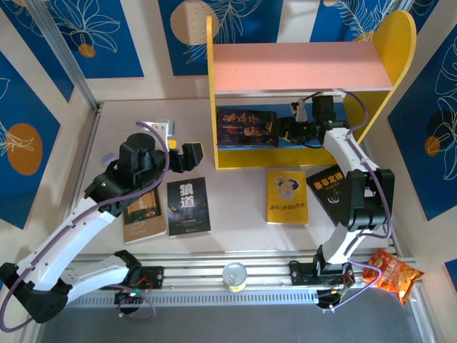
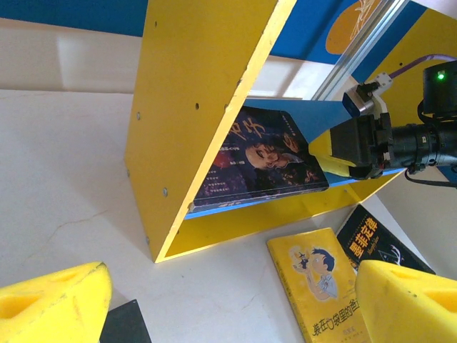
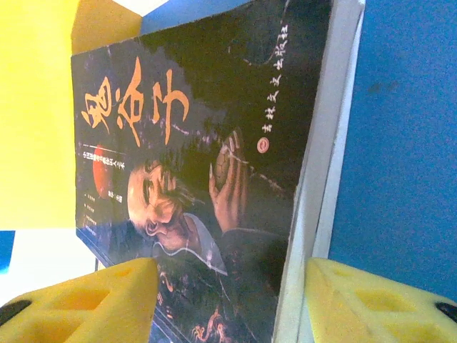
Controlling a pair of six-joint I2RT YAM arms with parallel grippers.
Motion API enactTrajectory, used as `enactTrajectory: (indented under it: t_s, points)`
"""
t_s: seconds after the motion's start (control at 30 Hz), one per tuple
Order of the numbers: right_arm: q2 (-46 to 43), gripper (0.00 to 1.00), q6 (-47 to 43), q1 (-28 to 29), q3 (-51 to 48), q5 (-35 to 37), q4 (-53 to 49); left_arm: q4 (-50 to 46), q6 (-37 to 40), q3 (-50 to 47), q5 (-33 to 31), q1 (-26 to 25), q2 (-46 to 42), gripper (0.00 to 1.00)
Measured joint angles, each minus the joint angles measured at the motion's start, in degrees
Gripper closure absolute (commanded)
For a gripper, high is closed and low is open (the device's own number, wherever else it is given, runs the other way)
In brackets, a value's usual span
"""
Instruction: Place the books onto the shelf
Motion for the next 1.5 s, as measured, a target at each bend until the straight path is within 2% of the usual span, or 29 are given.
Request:
enactTrajectory:
  t_s: [0.67,1.5]
  points:
    - [2.0,0.43,-0.6,0.5,2.4,1.1,-0.8,0.0,0.0,0.0,0.0,0.0,0.0,0.12]
    - [-2.8,0.43,-1.3,0.9,-1.0,2.2,-1.4,0.0,0.0,0.0,0.0,0.0,0.0,0.12]
